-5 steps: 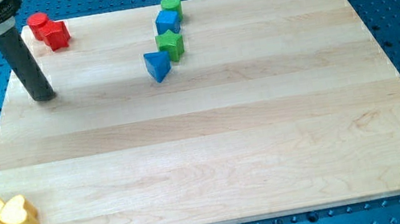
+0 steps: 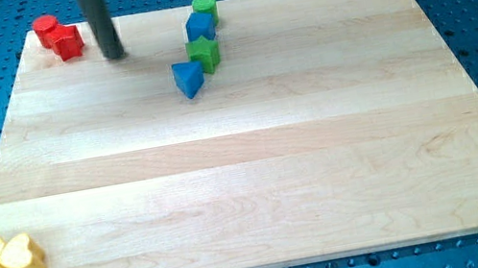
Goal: Move the green circle right to the cube
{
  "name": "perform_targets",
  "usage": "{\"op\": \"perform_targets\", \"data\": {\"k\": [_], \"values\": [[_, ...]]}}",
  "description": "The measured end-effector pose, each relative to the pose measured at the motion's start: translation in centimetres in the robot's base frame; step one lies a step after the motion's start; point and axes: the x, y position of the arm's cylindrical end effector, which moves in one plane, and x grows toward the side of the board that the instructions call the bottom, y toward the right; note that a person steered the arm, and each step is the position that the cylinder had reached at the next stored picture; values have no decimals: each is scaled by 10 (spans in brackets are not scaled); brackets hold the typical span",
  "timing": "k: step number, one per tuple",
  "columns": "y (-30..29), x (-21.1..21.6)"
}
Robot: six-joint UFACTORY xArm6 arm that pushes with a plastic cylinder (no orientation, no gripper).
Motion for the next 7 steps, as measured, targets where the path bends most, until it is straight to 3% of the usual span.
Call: {"op": "perform_targets", "data": {"k": [3, 7], "values": [[16, -5], [14, -63]]}}
